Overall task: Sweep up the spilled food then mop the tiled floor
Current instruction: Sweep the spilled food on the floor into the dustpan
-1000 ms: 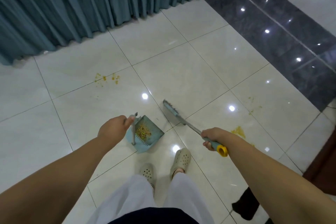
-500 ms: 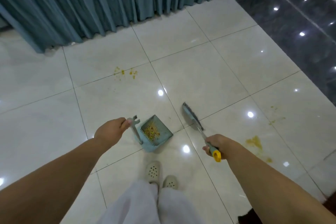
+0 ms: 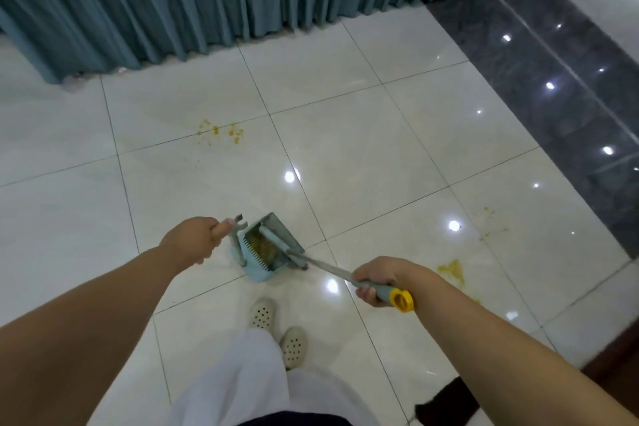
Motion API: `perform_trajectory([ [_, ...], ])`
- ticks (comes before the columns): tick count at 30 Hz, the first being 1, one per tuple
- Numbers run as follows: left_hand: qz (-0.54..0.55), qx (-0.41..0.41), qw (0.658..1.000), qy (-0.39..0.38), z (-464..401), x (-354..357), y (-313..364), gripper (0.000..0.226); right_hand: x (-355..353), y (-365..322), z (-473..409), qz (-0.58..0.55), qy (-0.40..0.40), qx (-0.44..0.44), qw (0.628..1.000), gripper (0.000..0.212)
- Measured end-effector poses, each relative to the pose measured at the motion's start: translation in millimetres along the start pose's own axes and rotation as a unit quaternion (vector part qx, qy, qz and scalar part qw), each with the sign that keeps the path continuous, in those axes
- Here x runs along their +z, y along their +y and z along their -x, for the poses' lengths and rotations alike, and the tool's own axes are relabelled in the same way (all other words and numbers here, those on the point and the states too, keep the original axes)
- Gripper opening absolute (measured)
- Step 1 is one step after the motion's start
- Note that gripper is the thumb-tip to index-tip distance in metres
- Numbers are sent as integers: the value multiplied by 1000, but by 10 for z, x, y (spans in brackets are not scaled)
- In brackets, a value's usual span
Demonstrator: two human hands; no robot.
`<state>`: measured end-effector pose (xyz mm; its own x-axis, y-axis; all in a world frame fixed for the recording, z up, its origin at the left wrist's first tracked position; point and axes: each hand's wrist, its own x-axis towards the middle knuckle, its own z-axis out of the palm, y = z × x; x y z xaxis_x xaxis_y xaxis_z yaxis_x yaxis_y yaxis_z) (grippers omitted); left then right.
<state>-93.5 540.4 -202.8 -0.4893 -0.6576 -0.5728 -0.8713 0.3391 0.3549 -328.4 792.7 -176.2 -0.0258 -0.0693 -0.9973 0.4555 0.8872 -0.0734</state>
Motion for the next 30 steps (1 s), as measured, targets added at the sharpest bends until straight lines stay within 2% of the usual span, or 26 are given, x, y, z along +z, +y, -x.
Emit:
perform_trajectory([
  [4,-54,17,996,72,136,74,-63,58,-161,-19,10,18,20,-19,999,13],
  [9,-65,-1,993,95,284,96,-303,59,-321,-163,-29,-3,46,-39,998,15],
  [14,-68,-20,993,100,379,77,-485,57,-198,-213,-159,-25,63,-48,997,19],
  [18,-85,-9,992,90,379,117,-575,57,35,-136,-295,22,64,-33,997,16],
  [24,-83,-7,993,88,290,43,-701,59,287,-23,-271,96,29,3,995,10],
  [30,-65,10,995,77,271,23,-873,58,452,108,-47,83,-10,2,996,7],
])
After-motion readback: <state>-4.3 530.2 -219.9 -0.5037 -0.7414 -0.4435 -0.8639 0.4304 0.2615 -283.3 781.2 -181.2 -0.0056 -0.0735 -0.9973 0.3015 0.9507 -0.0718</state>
